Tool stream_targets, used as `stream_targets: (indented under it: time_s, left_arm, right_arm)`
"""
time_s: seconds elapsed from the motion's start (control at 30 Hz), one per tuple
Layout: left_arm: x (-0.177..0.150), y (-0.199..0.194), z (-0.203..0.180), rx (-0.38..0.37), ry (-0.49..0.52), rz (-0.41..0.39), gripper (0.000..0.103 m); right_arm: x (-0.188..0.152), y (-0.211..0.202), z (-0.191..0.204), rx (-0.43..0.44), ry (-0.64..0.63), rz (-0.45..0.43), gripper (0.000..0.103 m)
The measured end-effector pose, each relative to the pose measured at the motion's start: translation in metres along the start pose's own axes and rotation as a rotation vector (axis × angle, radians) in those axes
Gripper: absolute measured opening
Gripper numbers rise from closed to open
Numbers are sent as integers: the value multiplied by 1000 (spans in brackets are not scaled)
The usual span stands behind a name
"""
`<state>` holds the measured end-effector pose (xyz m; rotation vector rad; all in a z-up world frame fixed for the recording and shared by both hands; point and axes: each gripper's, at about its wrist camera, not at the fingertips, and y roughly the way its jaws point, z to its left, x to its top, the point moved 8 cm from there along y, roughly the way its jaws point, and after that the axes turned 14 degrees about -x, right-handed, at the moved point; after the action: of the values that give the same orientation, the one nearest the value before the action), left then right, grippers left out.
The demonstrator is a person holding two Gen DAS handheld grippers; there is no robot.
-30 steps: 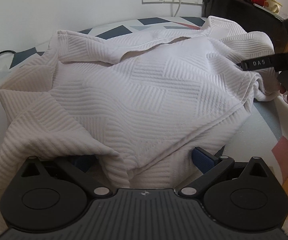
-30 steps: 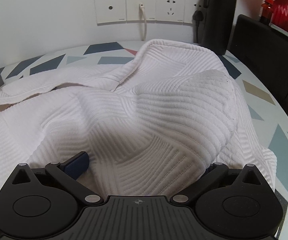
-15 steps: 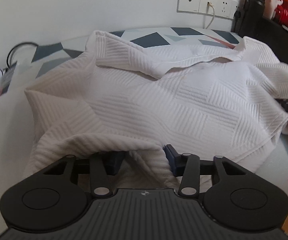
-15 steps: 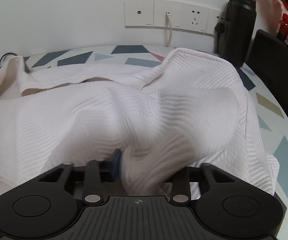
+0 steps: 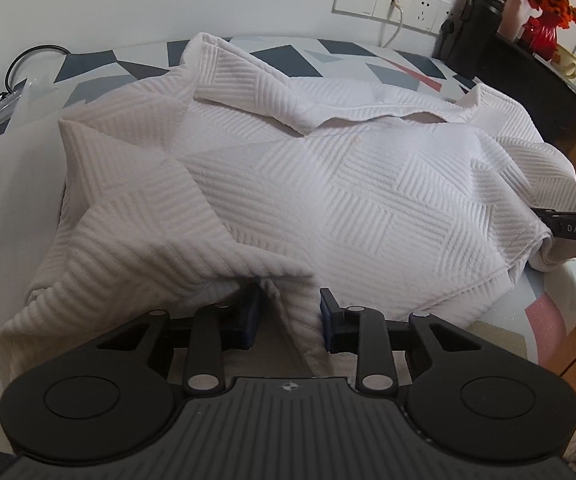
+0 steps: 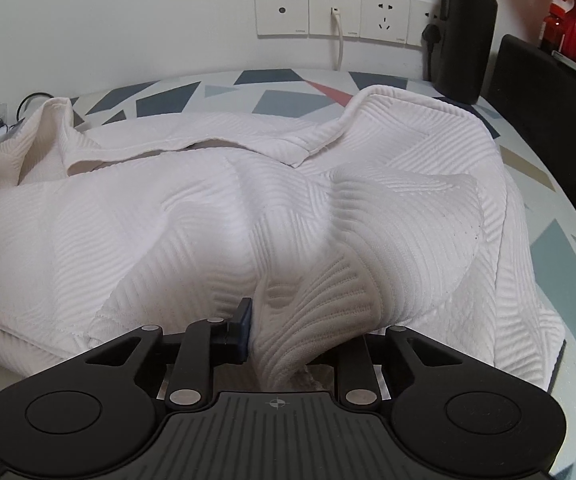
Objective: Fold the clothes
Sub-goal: 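Raise both open grippers away from the sweater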
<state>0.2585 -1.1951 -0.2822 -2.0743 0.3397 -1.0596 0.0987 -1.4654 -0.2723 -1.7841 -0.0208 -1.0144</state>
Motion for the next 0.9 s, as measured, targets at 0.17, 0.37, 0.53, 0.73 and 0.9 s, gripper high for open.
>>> stream_targets:
  time_s: [0.17, 0.37, 0.53, 0.73, 0.9]
  left_arm:
    - [14, -14, 3, -35, -31, -48, 33]
    - [49, -71, -6, -63, -42, -204, 34]
    - [84, -118, 3, -72, -142, -334, 44]
    - [124, -159, 7, -41, -138, -439, 71]
    - [157, -184, -1, -2, -58, -468, 80]
  right_arm:
    - [20, -15, -3, 0, 70, -34, 49]
    - [72, -74, -12, -19, 135, -169, 75]
    - [132, -142, -24, -58, 183, -335, 102]
    - [191, -197, -30, -167, 188, -451, 102]
    - [231, -208, -19, -133, 164, -520, 102]
